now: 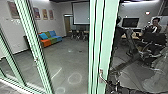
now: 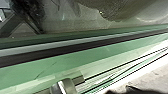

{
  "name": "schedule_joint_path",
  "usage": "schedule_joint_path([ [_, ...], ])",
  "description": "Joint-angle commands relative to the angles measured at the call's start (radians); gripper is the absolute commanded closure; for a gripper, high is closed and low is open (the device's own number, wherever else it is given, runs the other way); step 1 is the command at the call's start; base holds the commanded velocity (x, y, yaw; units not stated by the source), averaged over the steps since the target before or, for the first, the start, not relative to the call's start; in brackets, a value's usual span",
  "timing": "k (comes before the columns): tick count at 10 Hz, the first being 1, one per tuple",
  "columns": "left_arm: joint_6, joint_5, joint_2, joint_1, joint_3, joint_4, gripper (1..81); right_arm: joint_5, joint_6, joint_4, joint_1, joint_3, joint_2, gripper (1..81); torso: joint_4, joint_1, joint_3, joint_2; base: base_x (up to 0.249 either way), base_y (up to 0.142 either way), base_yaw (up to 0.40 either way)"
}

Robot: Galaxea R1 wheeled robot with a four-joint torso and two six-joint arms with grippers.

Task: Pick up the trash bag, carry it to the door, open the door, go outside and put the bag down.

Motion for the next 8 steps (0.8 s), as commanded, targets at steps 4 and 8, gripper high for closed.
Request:
schedule_joint_path([
  [4,0.001,0.073,-0.019,-0.043,0.008,-0.011,81.1,-0.381,-0.027,-0.045,0.019,-0.055,0.076,1.0,0.000,0.000,0.000,0.000,0.000,0.000,0.000],
  [8,-0.001,0.073,-0.021,-0.043,0.008,-0.012,81.1,-0.377,-0.021,0.047,0.061,-0.074,0.057,1.0,0.000,-0.002,0.000,0.000,0.000,0.000,0.000],
])
